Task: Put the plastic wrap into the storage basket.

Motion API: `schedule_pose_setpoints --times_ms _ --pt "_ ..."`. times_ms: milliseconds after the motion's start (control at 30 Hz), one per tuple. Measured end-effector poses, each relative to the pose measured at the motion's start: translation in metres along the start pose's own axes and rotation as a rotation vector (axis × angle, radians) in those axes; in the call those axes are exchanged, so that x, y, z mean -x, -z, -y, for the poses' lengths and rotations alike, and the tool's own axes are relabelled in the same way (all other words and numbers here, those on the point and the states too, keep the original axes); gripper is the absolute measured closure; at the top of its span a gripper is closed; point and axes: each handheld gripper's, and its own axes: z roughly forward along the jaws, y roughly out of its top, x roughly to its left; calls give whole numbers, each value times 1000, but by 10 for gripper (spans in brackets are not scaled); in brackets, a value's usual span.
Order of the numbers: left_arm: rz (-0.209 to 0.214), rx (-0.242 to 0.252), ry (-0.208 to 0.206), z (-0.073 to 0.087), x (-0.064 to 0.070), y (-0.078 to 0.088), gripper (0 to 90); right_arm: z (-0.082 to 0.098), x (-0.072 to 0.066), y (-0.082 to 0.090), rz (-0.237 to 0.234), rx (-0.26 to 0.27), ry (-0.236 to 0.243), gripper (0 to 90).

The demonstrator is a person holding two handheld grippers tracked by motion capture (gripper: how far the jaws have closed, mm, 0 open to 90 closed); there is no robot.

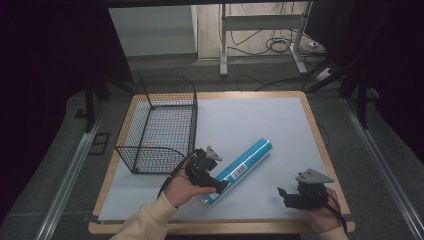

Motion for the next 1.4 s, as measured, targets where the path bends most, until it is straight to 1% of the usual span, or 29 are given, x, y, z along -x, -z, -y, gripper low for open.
schedule_pose_setpoints --times_ms 333,500,667,1033,1300,1400 --pt "5 -18 -9 -11 4 -9 141 0 0 0 0 2 2 120" --pt "10 -27 -19 -18 9 -16 140 0 0 1 2 10 3 120" --pt "12 -37 -24 -23 11 -21 140 -1 0 2 3 16 4 121" --pt "14 -55 -27 -31 11 -31 139 -1 0 1 6 13 5 121" --pt "18 -81 -31 -39 11 -42 139 0 0 1 4 11 5 122" --pt "18 -87 -26 -43 11 -47 139 0 -1 1 4 11 4 121"
